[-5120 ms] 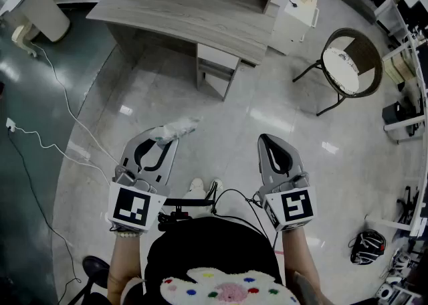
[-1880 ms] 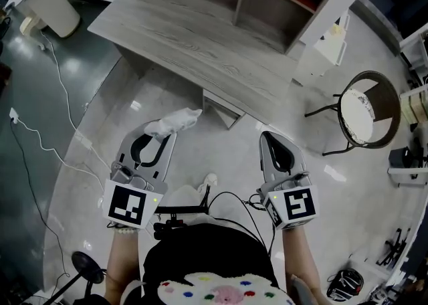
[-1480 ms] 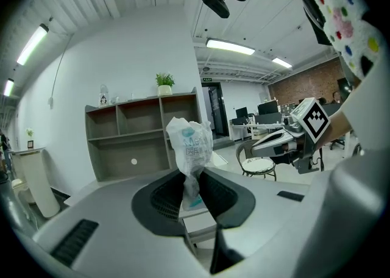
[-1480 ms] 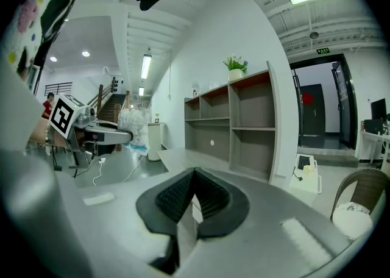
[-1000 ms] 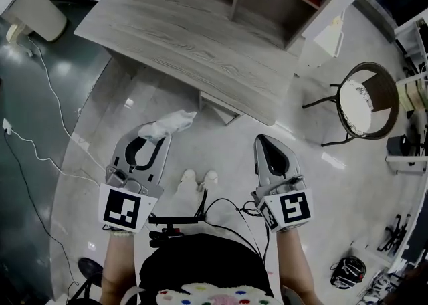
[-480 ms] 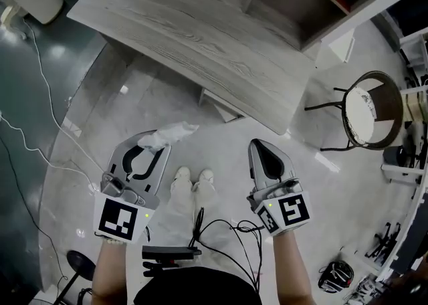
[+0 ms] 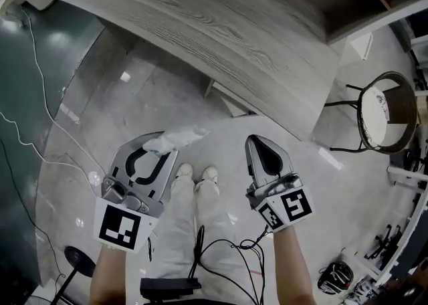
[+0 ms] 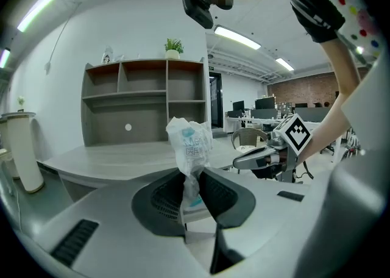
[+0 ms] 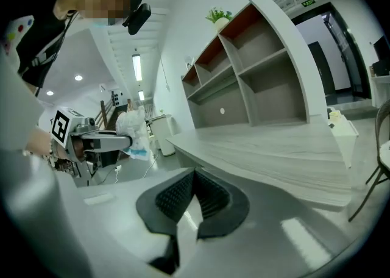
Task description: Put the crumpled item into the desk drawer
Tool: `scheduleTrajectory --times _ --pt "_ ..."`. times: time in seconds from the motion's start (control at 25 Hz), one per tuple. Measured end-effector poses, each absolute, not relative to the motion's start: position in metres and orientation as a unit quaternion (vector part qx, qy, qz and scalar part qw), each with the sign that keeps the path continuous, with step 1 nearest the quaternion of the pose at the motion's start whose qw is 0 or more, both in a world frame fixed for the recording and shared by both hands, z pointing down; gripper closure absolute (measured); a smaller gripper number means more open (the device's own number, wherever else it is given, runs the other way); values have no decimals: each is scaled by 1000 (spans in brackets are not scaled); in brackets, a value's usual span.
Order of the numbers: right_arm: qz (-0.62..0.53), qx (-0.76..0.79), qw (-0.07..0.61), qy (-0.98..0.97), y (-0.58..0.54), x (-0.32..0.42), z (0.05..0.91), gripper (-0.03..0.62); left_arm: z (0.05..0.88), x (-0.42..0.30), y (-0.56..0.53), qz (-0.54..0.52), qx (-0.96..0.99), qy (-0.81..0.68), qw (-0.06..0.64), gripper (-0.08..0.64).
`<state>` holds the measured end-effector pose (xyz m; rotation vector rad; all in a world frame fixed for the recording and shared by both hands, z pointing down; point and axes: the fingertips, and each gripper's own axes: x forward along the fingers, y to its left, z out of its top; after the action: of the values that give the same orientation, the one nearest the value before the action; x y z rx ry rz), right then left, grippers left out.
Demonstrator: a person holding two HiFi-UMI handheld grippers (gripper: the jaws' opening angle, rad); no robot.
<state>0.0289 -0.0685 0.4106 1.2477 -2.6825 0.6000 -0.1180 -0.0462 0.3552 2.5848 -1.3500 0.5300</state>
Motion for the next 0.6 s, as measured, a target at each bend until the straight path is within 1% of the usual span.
scheduleTrajectory --times 0.16,0.28,0.6 --pt "219 412 51 -883 -77 24 447 584 387 -118 -51 197 871 -442 83 488" --pt "236 411 45 -879 -80 19 477 584 410 -122 -56 196 868 -447 92 488" --pt "297 428 -47 -853 -102 25 535 583 463 -126 -61 214 862 -450 95 488"
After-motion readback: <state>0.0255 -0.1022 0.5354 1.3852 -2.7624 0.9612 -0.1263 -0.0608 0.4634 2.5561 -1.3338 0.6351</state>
